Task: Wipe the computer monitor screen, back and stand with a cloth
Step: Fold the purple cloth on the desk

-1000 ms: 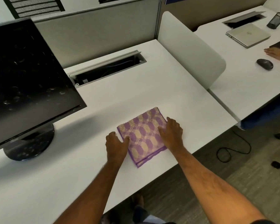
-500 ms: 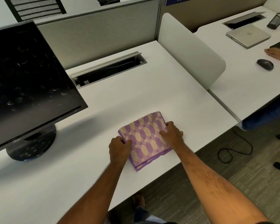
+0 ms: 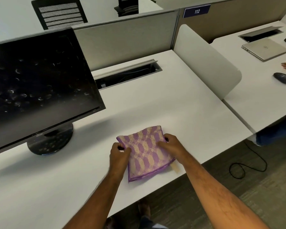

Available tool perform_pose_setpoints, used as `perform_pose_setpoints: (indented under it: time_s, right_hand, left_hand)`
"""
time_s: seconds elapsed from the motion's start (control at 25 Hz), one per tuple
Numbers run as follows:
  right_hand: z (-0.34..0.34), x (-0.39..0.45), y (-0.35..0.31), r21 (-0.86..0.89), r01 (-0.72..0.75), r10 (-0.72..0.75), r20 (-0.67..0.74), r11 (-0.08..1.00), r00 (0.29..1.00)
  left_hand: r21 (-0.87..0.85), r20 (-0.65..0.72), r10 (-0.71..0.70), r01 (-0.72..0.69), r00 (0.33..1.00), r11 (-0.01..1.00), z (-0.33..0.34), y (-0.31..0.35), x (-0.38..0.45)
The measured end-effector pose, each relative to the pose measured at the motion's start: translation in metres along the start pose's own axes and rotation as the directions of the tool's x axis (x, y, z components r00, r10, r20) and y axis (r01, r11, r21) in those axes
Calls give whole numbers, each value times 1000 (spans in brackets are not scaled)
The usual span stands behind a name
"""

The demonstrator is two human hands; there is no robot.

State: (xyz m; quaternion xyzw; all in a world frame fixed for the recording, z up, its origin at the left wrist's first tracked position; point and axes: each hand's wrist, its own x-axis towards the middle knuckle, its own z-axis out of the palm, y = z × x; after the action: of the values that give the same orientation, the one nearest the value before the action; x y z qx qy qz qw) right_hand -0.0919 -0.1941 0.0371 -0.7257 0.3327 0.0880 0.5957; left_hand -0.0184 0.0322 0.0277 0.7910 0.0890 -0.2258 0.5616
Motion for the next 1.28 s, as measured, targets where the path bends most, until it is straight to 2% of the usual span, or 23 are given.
perform_pose_setpoints:
  time_s: [0.2, 0.36, 0.48, 0.64, 0.68, 0.8, 0.84, 0.88, 0.96, 1.0, 1.08, 1.2, 1.28]
  right_hand:
    - [41, -14, -13, 225, -50, 6, 192, 973, 981]
    - [71, -26, -27, 314, -21, -88, 329, 949, 940]
    - [90, -39, -36, 377, -13, -121, 329, 926, 937]
    - [105, -45, -45, 410, -37, -92, 290, 911, 953]
    - [107, -46, -48, 406, -45, -81, 287, 913, 954]
    - [111, -46, -54, 416, -63, -63, 282, 907, 957]
    - [113, -47, -56, 429, -68, -62, 282, 901, 958]
    - [117, -48, -58, 449, -76, -60, 280, 890, 958]
    - [122, -50, -62, 487, -84, -68, 286, 870, 956]
    - [125, -50, -63, 493, -82, -74, 290, 866, 954]
    - [129, -50, -63, 484, -83, -76, 300, 871, 951]
    - [130, -50, -65, 400, -75, -73, 344, 914, 936]
    - [130, -51, -68, 323, -51, -83, 389, 945, 917]
  left_hand:
    - [-11, 34, 82, -82, 996, 997, -16, 20, -15]
    - [-34, 89, 138, -136, 986, 990, -19, 36, -27]
    - [14, 99, 145, -147, 985, 989, -23, 38, -30]
    - [-127, 89, 96, -84, 991, 988, -37, 38, -30]
    - [-127, 62, 117, -109, 991, 986, -43, 37, -30]
    - [12, -108, 218, -218, 970, 976, -61, 28, -30]
    - [26, -137, 185, -184, 973, 983, -68, 23, -31]
    - [-24, -111, 91, -94, 990, 995, -75, 20, -32]
    - [-260, 107, -114, 139, 988, 956, -86, 14, -34]
    - [-350, 209, -144, 212, 967, 912, -91, 9, -36]
    - [-403, 253, -128, 225, 959, 887, -100, 5, -40]
    - [-340, 176, -113, 169, 978, 925, -111, 0, -39]
    - [-316, 173, -131, 181, 976, 931, -120, -1, -38]
